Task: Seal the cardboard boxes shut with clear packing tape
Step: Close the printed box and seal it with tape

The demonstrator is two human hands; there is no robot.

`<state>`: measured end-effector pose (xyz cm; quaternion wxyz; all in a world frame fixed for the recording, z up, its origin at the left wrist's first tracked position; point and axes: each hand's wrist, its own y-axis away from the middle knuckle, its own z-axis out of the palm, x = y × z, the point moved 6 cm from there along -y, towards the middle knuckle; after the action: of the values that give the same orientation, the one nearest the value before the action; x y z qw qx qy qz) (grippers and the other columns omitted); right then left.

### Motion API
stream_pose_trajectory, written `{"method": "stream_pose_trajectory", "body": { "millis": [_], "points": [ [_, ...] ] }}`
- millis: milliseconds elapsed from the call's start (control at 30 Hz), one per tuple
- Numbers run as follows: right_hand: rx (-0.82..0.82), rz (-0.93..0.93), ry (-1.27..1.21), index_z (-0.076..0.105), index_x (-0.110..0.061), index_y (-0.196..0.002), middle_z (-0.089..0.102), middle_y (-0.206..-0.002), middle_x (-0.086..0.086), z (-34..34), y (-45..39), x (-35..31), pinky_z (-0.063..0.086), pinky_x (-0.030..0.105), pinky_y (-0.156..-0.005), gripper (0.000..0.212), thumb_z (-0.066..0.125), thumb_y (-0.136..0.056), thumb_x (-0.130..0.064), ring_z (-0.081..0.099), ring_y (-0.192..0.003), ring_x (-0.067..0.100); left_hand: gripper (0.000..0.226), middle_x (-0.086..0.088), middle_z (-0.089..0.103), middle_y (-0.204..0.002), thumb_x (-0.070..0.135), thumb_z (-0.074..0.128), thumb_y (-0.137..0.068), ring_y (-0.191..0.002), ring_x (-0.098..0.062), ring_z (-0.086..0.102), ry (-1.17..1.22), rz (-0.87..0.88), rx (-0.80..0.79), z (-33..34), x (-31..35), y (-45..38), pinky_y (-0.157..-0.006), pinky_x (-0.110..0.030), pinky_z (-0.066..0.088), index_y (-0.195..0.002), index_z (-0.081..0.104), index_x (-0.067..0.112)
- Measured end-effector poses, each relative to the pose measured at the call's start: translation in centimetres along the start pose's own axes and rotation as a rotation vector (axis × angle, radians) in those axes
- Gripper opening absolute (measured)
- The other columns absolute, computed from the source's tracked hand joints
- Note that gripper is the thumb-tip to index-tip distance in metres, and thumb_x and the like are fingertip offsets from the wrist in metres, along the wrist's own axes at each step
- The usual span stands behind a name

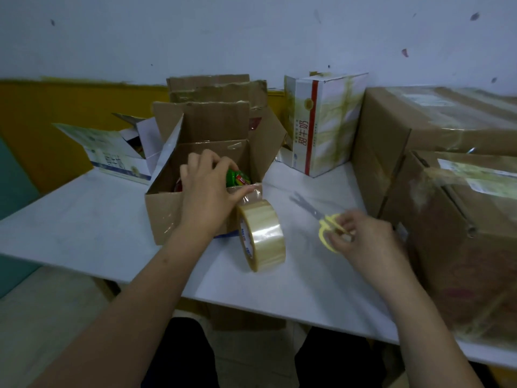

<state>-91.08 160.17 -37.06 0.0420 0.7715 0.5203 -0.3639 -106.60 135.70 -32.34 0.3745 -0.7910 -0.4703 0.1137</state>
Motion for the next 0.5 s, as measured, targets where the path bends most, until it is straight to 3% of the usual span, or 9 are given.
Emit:
{"method": "stream_pose_trajectory", "body": {
  "millis": [100, 167, 233, 300, 400, 500],
  "points": [
    [0.21, -0.168, -0.347, 0.064, -0.031, -0.093, 0.066, -0.082, -0.017, -2.0, -1.2, -6.4, 0.049, 0.02, -0.069, 0.013, 0.075, -0.086, -0.034, 0.062, -0.075, 0.001, 0.035, 0.003, 0.047, -0.106, 0.046, 0.077, -0.081, -0.101, -0.017, 0.044, 0.1, -0.247, 0.063, -1.1, 0.0, 2.4, -0.085, -0.037, 0.045, -0.1, 0.056, 0.026],
    [0.146, -0.337, -0.419, 0.064, -0.037, -0.092, 0.064, -0.08, -0.02, -1.3, -3.2, -11.4, 0.043, 0.008, -0.065, 0.011, 0.072, -0.088, -0.03, 0.059, -0.076, -0.007, 0.029, 0.006, 0.05, -0.1, 0.034, 0.077, -0.084, -0.096, -0.017, 0.053, 0.4, -0.475, 0.078, -1.3, -0.3, 4.6, -0.078, -0.031, 0.047, -0.097, 0.053, 0.026],
    [0.032, -0.521, -0.322, 0.069, -0.03, -0.097, 0.063, -0.08, -0.016, 1.2, -5.6, -15.5, 0.038, 0.008, -0.063, 0.008, 0.07, -0.089, -0.029, 0.056, -0.073, -0.008, 0.03, 0.002, 0.058, -0.096, 0.034, 0.074, -0.089, -0.088, -0.017, 0.059, 0.793, -0.789, 0.012, -0.4, 0.2, 7.1, -0.067, -0.023, 0.042, -0.105, 0.051, 0.022],
    [-0.079, -0.641, -0.25, 0.071, -0.021, -0.105, 0.06, -0.084, -0.015, 4.4, -7.5, -17.8, 0.035, 0.01, -0.064, 0.017, 0.069, -0.091, -0.028, 0.052, -0.071, -0.005, 0.048, -0.002, 0.063, -0.107, 0.039, 0.073, -0.089, -0.091, -0.014, 0.063, 1.101, -0.997, -0.138, 1.0, 2.4, 8.5, -0.064, -0.021, 0.043, -0.122, 0.043, 0.018],
    [-0.246, -0.72, -0.194, 0.069, -0.014, -0.117, 0.061, -0.093, -0.009, 8.9, -9.2, -18.6, 0.037, 0.021, -0.068, 0.026, 0.066, -0.094, -0.026, 0.052, -0.078, 0.003, 0.069, -0.001, 0.054, -0.126, 0.037, 0.074, -0.088, -0.104, -0.014, 0.059, 1.243, -1.066, -0.219, 2.3, 4.6, 8.6, -0.071, -0.022, 0.046, -0.136, 0.027, 0.024],
    [-0.333, -0.731, -0.186, 0.068, -0.014, -0.121, 0.068, -0.1, -0.004, 11.5, -10.1, -18.0, 0.034, 0.014, -0.065, 0.028, 0.062, -0.097, -0.027, 0.055, -0.082, 0.005, 0.067, -0.003, 0.05, -0.134, 0.035, 0.07, -0.092, -0.113, -0.02, 0.055, 1.235, -1.07, -0.256, 3.2, 5.2, 8.5, -0.09, -0.033, 0.048, -0.141, 0.024, 0.027]
  ]
}}
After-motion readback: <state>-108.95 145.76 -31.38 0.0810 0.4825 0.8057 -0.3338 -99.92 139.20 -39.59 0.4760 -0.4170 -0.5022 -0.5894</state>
